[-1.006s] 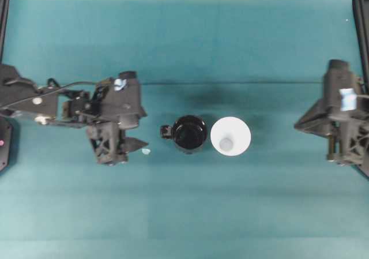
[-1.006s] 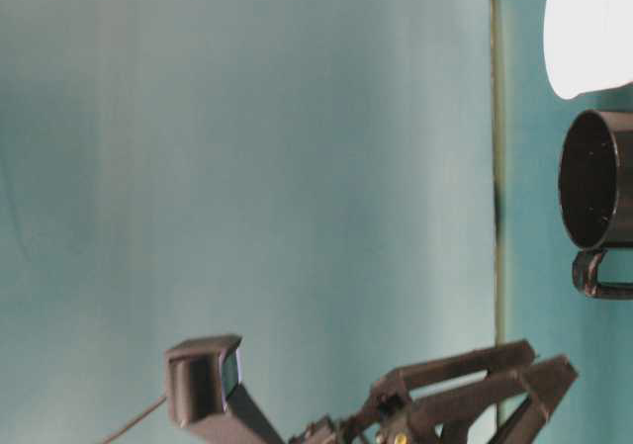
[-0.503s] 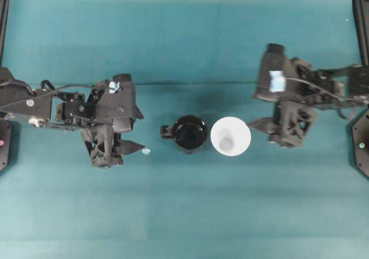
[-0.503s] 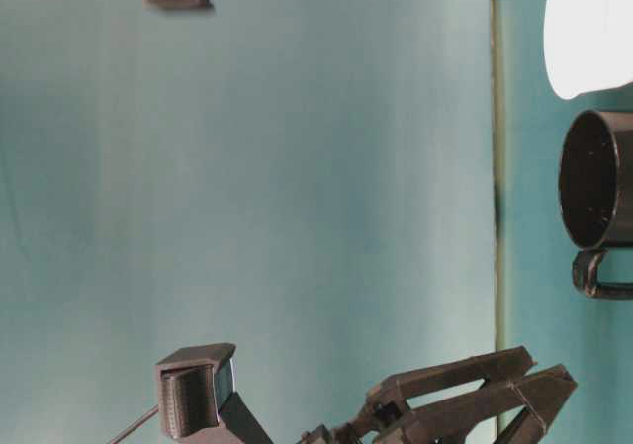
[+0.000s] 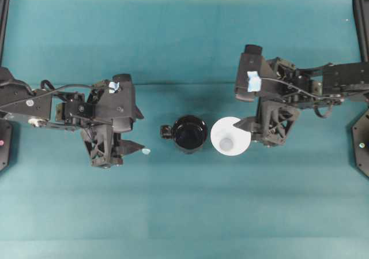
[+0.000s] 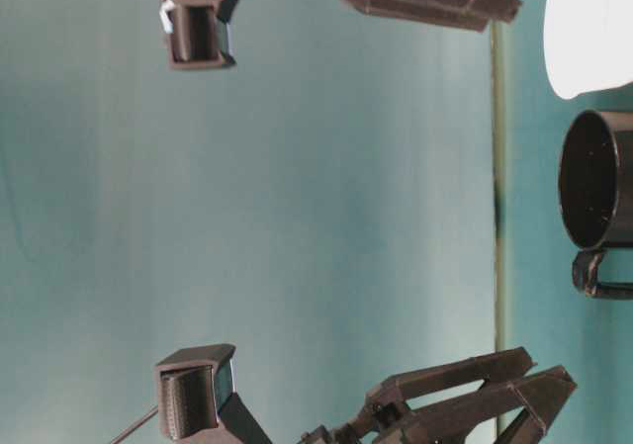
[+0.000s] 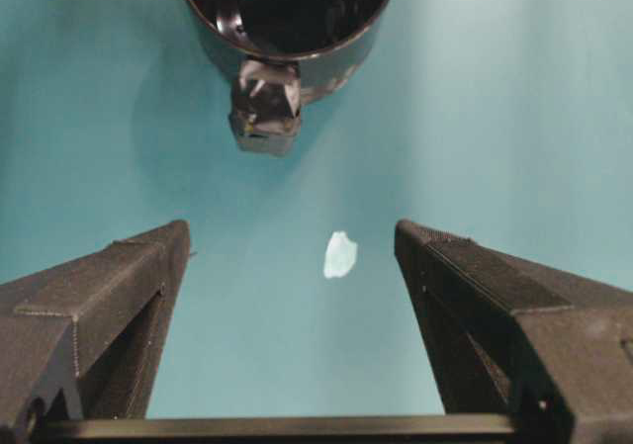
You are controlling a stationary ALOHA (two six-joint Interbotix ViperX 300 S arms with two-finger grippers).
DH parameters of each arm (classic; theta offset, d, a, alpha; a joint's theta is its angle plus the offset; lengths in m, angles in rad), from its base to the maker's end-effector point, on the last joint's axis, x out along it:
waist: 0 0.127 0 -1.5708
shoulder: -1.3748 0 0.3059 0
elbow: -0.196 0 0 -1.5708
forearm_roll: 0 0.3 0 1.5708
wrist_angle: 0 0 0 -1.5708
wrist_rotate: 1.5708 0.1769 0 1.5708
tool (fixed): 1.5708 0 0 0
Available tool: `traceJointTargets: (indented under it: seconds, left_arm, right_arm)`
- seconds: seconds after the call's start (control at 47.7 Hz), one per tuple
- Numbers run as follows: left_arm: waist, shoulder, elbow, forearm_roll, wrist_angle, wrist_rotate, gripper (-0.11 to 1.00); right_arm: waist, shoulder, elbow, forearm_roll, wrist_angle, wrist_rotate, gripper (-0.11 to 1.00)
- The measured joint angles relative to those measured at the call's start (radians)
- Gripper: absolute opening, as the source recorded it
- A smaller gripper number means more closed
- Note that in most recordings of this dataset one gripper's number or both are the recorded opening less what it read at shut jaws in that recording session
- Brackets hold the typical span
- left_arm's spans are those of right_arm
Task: Put a paper cup into the cup holder on your left arm.
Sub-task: 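Move the right gripper to the white paper cup and grasp its rim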
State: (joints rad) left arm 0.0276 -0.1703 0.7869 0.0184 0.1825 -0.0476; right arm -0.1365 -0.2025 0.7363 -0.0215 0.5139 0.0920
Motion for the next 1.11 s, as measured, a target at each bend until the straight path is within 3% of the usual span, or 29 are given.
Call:
traceJointTargets:
  seconds: [0.566, 0.817, 0.964, 1.11]
  left_arm:
    - [0.0, 0.0, 0.011, 0.0, 0.0, 0.0, 0.89]
    - [0.0, 0.0, 0.011, 0.002, 0.0, 0.0, 0.89]
    - [0.002, 0.0, 0.011, 0.0, 0.0, 0.0, 0.89]
    - [0.003, 0.0, 0.011, 0.002, 0.0, 0.0, 0.89]
  right_arm:
    - [0.0, 0.155, -0.009, 0.002, -0.071, 0.0, 0.88]
    - [0.0, 0.164, -0.011, 0.0, -0.077, 0.0, 0.87]
    - [0.0, 0.164, -0.015, 0.0, -0.077, 0.0, 0.75]
    - [0.008, 0.166, -0.026, 0.002, -0.075, 0.0, 0.42]
